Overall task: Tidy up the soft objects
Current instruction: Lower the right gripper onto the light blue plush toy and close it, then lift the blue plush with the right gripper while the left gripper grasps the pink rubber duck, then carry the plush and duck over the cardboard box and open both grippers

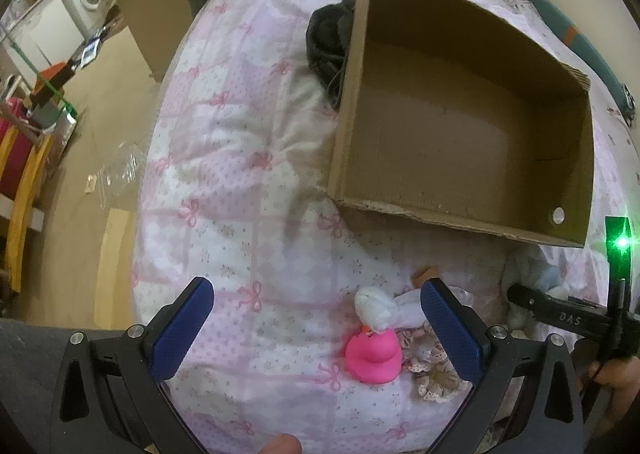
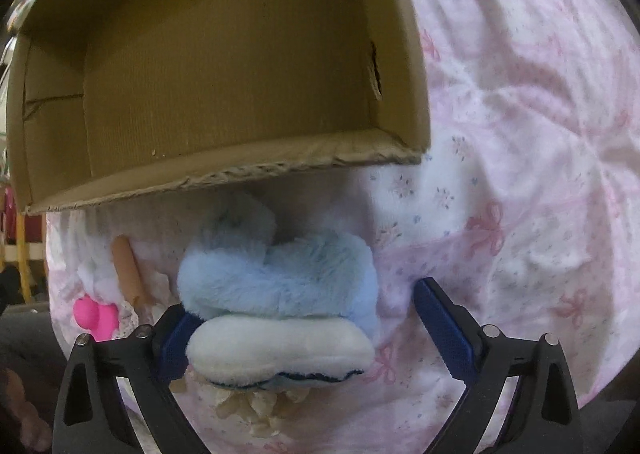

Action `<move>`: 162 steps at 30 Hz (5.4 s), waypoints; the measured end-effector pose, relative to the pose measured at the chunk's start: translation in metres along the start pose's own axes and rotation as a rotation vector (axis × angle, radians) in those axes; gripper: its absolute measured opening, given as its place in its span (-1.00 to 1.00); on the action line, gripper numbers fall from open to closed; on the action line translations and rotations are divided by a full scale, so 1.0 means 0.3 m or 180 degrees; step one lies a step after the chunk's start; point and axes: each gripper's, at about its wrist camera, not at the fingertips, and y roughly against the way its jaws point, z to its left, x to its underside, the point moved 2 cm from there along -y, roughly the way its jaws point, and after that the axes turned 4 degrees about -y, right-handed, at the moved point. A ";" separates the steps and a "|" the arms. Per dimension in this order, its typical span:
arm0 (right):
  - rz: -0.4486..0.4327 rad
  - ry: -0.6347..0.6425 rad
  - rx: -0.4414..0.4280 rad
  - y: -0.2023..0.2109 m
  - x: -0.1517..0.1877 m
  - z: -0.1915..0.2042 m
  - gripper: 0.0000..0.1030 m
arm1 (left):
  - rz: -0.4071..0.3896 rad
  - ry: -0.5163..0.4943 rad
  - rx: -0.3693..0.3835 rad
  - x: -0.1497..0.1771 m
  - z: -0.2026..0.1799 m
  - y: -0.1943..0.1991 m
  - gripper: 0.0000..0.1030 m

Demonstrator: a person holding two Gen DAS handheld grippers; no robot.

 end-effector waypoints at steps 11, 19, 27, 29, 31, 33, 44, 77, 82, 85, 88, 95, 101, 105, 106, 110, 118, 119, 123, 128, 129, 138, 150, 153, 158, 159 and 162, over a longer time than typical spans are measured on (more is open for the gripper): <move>-0.0102 -0.0239 -0.0248 0.048 -0.026 -0.057 -0.02 | -0.0031 0.0015 0.0004 0.002 0.002 0.000 1.00; -0.0354 -0.0196 -0.0529 0.197 0.005 -0.039 -0.04 | -0.0005 0.0089 0.0092 0.001 0.017 0.000 0.95; -0.0489 0.0045 -0.1361 0.269 0.113 0.049 -0.10 | 0.0132 -0.0089 0.0271 0.019 -0.031 -0.030 0.58; -0.0475 0.0043 -0.1398 0.245 0.118 0.064 -0.10 | 0.0151 -0.0110 0.0268 0.025 -0.037 -0.037 0.57; -0.0456 0.0045 -0.1369 0.232 0.119 0.073 -0.10 | 0.0201 -0.0137 0.0292 0.032 -0.047 -0.047 0.57; -0.0447 0.0059 -0.1329 0.274 0.102 0.035 -0.10 | 0.0265 -0.0169 0.0343 0.040 -0.060 -0.061 0.57; -0.0345 0.0066 -0.1208 0.233 0.071 0.112 -0.10 | 0.0917 -0.0253 0.0599 0.119 -0.120 -0.181 0.14; -0.0225 0.0327 -0.1174 0.207 0.109 0.192 -0.09 | 0.0675 -0.0194 0.0228 0.165 -0.070 -0.115 -0.19; -0.0390 0.0308 -0.1313 0.248 0.113 0.184 -0.09 | 0.0342 -0.0225 0.0039 0.137 -0.042 -0.038 -0.19; -0.0549 0.0365 -0.1409 0.290 0.115 0.191 -0.09 | 0.0121 -0.0253 -0.0051 0.120 -0.022 0.014 -0.19; -0.0721 0.0416 -0.1454 0.328 0.118 0.195 -0.09 | -0.0072 -0.0252 -0.0105 0.109 -0.018 0.050 -0.19; -0.1087 0.0495 -0.1503 0.405 0.124 0.187 -0.08 | -0.0310 -0.0199 -0.0134 0.043 -0.051 0.105 -0.19; -0.1329 0.0644 -0.1401 0.501 0.111 0.200 -0.09 | -0.0536 -0.0270 -0.0076 -0.080 -0.077 0.202 -0.19; -0.1481 0.0668 -0.1436 0.565 0.068 0.211 -0.09 | -0.0712 -0.0404 -0.0087 -0.157 -0.124 0.246 -0.19; -0.1520 0.0679 -0.1437 0.580 0.054 0.211 -0.09 | -0.0754 -0.0447 -0.0107 -0.176 -0.137 0.250 -0.19; -0.1681 0.0696 -0.1400 0.618 0.001 0.225 -0.09 | -0.0789 -0.0515 -0.0100 -0.230 -0.161 0.234 -0.19; -0.1804 0.0515 -0.1289 0.571 -0.075 0.190 -0.09 | -0.0816 -0.0605 -0.0133 -0.272 -0.195 0.144 -0.19; -0.1783 0.0497 -0.1249 0.551 -0.080 0.185 -0.09 | -0.0818 -0.0605 -0.0125 -0.273 -0.196 0.128 -0.19; -0.1641 0.0422 -0.1169 0.487 -0.092 0.175 -0.09 | -0.0821 -0.0624 -0.0078 -0.268 -0.197 0.079 -0.19; -0.1585 0.0407 -0.1067 0.445 -0.100 0.174 -0.09 | -0.0775 -0.0622 -0.0055 -0.259 -0.196 0.017 -0.19; -0.1559 0.0401 -0.1049 0.433 -0.100 0.175 -0.09 | -0.0768 -0.0624 -0.0039 -0.258 -0.195 0.011 -0.19; -0.1232 0.0429 -0.0826 0.335 -0.123 0.190 -0.08 | -0.0795 -0.0742 -0.0003 -0.242 -0.233 -0.030 -0.19; -0.1027 0.0431 -0.0710 0.283 -0.121 0.190 0.00 | -0.0833 -0.0726 -0.0007 -0.237 -0.232 -0.062 -0.19; -0.1028 0.0443 -0.0692 0.286 -0.123 0.202 0.01 | -0.0804 -0.0695 0.0071 -0.234 -0.230 -0.069 -0.19; -0.1027 0.0459 -0.0676 0.285 -0.121 0.204 0.03 | -0.0789 -0.0743 0.0088 -0.231 -0.240 -0.076 -0.19; -0.1029 0.0463 -0.0674 0.284 -0.120 0.209 0.04 | -0.0787 -0.0750 0.0090 -0.230 -0.243 -0.076 -0.19; -0.1031 0.0476 -0.0671 0.281 -0.118 0.215 0.06 | -0.0766 -0.0756 0.0100 -0.229 -0.242 -0.081 -0.19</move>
